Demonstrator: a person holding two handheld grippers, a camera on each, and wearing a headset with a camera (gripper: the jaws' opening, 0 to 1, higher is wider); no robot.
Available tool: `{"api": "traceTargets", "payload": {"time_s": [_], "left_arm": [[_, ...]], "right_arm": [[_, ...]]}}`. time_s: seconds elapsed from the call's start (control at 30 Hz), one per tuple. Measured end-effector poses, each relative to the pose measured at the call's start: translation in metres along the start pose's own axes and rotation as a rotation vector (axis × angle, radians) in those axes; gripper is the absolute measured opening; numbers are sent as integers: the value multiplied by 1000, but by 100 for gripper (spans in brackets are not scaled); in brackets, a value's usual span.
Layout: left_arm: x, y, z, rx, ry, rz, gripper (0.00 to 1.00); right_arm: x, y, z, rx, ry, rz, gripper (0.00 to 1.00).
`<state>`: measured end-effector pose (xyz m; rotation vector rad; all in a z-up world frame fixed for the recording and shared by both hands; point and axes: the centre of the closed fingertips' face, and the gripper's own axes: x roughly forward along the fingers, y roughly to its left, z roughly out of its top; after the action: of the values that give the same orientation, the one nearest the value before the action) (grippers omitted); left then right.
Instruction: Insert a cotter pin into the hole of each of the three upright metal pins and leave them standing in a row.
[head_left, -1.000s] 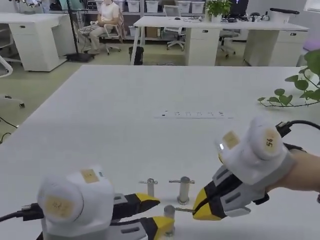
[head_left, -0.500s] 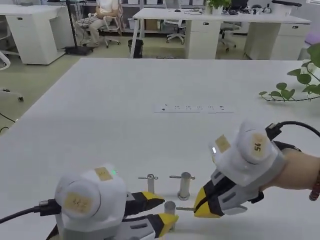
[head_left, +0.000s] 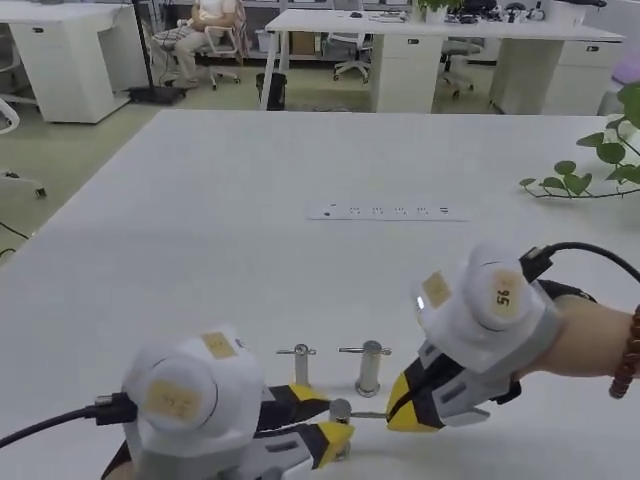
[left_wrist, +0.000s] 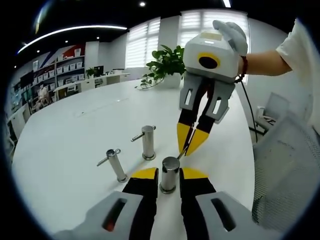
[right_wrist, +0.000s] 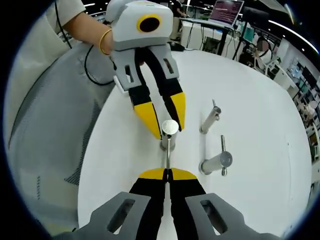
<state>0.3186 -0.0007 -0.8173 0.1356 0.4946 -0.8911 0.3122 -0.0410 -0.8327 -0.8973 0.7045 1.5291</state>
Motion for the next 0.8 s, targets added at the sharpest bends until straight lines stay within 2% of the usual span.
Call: {"api": "traceTargets", "payload": {"time_s": [0.13,0.57,0.63,0.8], "left_arm": [[2,-1,-1,2,1,-6,12],[1,-2,-2,-3,3,-7,12],[1,-2,-2,-5,2,-7,12],[1,-2,-2,-22,-6,-7,12]], "right_arm": [[-1,0,1,-1,1,-3,3],[0,0,10,-17,-3,-2,3],[1,-1,10,-34,16,-4,3],[0,-1,11,-27,22,-5,3]]}}
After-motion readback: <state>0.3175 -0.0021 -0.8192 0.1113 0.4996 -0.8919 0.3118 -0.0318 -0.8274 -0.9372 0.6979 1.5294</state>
